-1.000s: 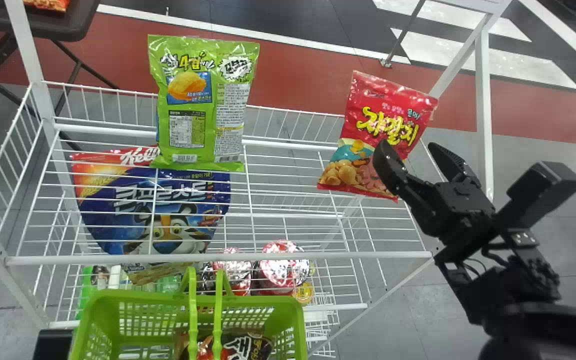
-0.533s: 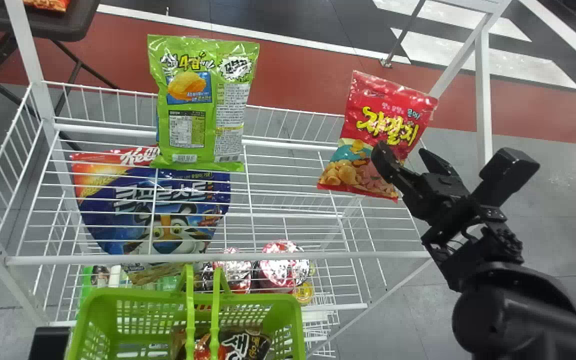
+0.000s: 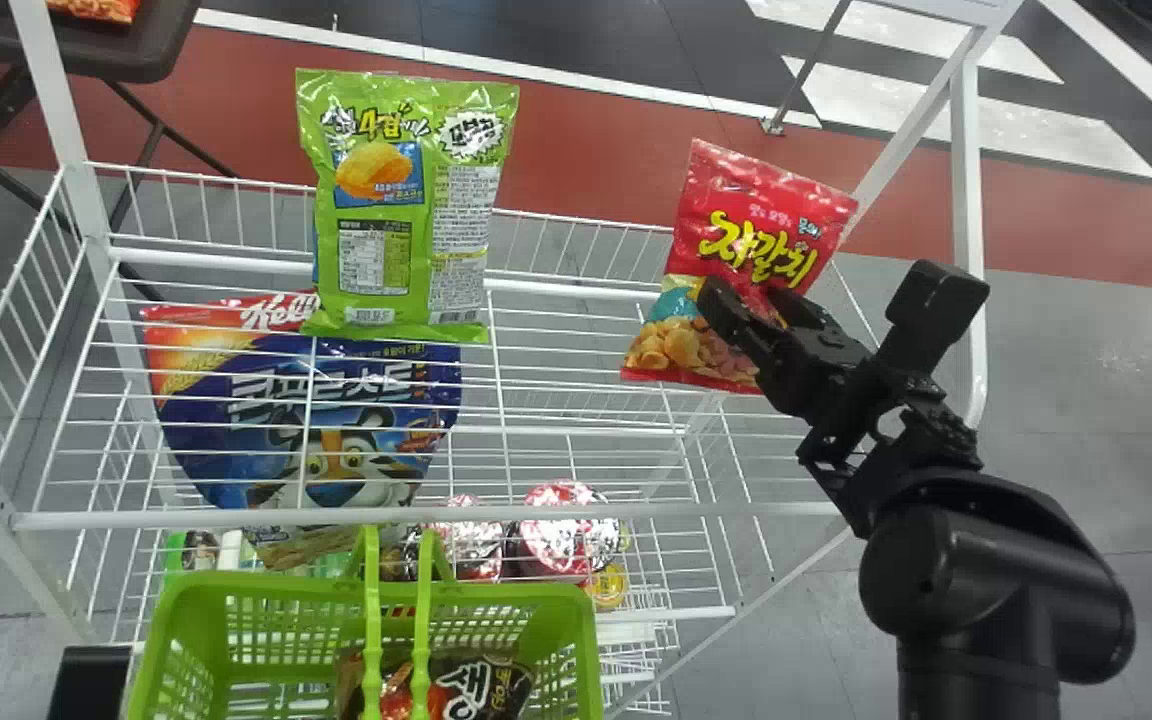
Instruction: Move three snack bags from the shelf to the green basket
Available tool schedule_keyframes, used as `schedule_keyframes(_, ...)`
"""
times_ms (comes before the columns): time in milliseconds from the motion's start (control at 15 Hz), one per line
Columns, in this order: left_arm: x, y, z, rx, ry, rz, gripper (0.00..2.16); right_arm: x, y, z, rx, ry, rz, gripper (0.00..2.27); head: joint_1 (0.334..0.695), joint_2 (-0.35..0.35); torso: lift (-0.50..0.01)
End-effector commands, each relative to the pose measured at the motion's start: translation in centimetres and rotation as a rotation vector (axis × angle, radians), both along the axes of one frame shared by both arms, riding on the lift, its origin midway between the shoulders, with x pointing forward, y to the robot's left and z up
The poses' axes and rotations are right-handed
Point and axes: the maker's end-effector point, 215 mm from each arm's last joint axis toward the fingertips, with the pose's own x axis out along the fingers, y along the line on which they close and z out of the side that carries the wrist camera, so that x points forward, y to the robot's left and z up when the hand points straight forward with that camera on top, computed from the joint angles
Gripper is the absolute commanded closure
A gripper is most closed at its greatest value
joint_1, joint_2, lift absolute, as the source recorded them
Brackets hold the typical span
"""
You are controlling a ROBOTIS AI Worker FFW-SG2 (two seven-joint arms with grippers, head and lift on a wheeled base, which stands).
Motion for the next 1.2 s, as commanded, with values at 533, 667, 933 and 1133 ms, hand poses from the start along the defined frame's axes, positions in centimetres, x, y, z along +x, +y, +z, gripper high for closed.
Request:
schedule_keyframes(533,0.8,-0.1,0.0,0.005,-0.012,0.002,2.11,-5.5,3.0,4.7,-0.021,-0.036,0.088,2.19,0.695,-0.350,-0.049)
schedule_keyframes(667,0.8,-0.1,-0.1,0.006,-0.009,0.003,2.11,-8.4,4.1,5.9,0.019,-0.006,0.125,2.19,0.695,-0.350,-0.049)
schedule_keyframes(933,0.7,-0.4,-0.1,0.001,-0.006,0.003,2.11,-14.5,7.9,6.5,0.143,0.059,0.247,2.19,0.695,-0.350,-0.049)
schedule_keyframes(1133,0.7,-0.5,-0.2,0.005,-0.007,0.007,2.11,-18.6,12.0,5.3,0.219,0.150,0.366,2.19,0.695,-0.350,-0.049)
